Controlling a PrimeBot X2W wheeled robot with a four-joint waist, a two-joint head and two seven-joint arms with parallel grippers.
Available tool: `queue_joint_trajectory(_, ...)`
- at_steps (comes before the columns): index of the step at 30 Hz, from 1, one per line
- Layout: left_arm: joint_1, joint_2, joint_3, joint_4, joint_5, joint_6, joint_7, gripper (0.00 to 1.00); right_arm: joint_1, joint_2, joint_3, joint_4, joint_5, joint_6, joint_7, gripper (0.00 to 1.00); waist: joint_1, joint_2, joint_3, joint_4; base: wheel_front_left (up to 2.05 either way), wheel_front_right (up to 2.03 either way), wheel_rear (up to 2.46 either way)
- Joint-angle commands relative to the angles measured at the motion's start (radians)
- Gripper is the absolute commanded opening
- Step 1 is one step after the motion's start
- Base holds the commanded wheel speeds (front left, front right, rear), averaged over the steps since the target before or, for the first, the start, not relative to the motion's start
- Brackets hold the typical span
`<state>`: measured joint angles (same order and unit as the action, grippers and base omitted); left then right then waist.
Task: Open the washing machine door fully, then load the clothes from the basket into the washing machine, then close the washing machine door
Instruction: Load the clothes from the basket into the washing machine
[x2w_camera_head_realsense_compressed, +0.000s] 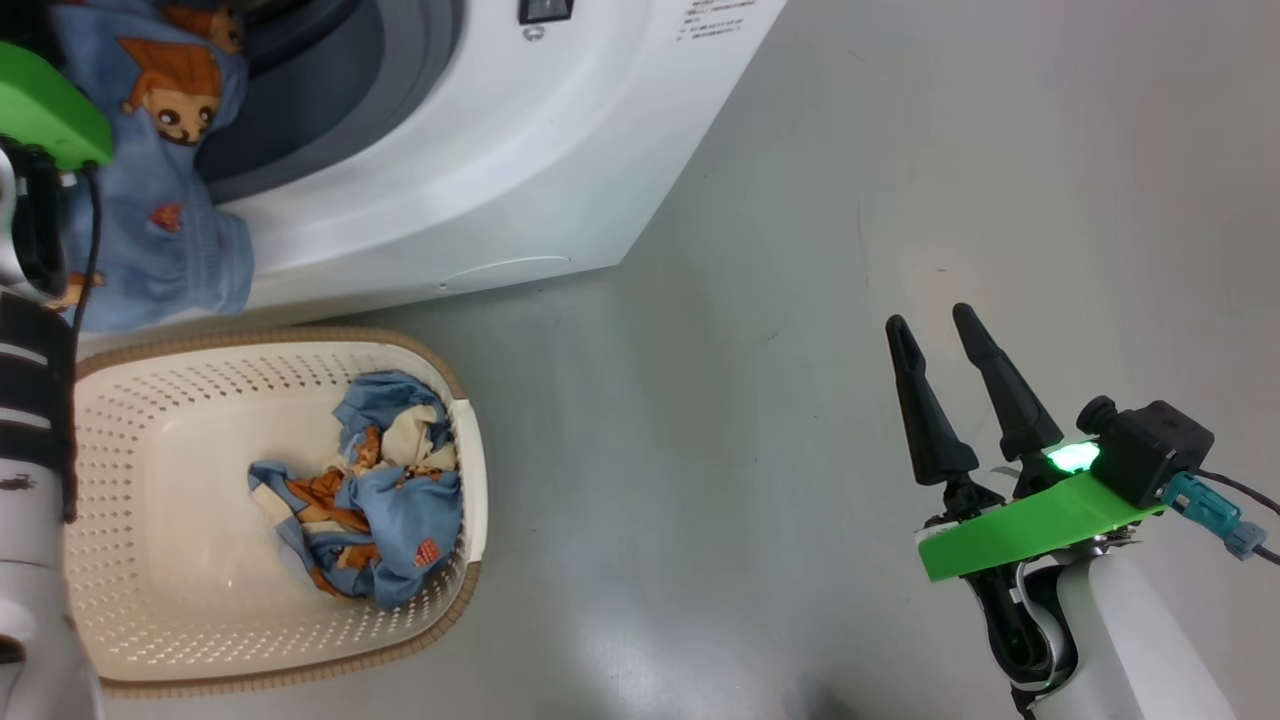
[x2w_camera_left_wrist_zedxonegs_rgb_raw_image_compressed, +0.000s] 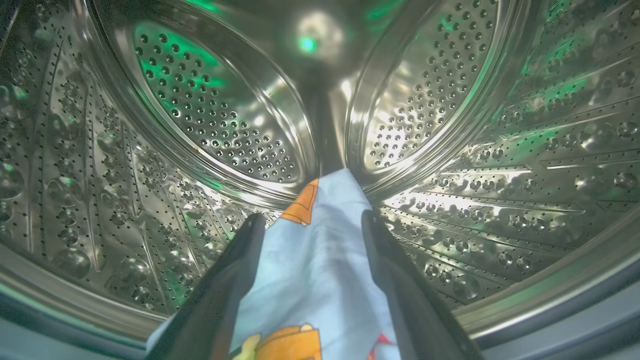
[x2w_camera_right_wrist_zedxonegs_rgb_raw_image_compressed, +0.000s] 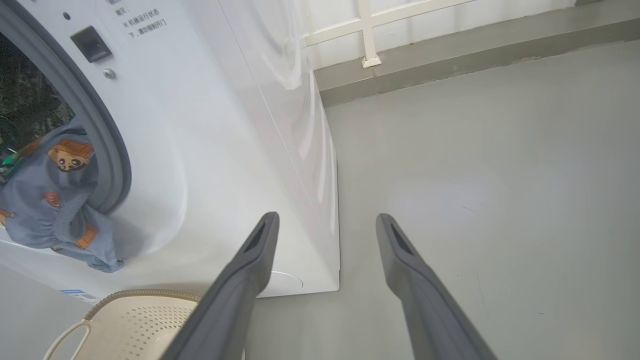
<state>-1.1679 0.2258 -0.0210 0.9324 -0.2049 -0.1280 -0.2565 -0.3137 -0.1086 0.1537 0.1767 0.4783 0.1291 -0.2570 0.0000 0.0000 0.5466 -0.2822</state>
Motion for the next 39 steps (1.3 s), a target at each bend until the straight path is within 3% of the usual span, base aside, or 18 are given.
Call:
queue_joint_trajectory(1, -0.006, 0.034, 0.006, -0.015, -0.002, -0.002, -0.005, 1.0, -0.008, -0.005, 0.02, -0.023, 0.003, 0.002, -0.005, 1.0, 0.0, 0.0, -0.001, 0.003, 0.0, 0.0, 0.0)
queue_joint_trajectory(16, 0.126, -0.012, -0.035, -0.137, -0.073, -0.003, -0.005, 1.0, -0.013, -0.021, -0.005, -0.03, -0.005, 0.002, -0.005, 1.0, 0.0, 0.0, -0.005, 0.058, 0.0, 0.0, 0.0)
queue_joint_trajectory(39, 0.557, -0.087, -0.012, -0.504, 0.014, -0.003, -0.005, 1.0, 0.005, -0.08, -0.031, -0.03, -0.01, 0.002, -0.005, 1.0, 0.0, 0.0, -0.061, 0.178, 0.0, 0.0, 0.0)
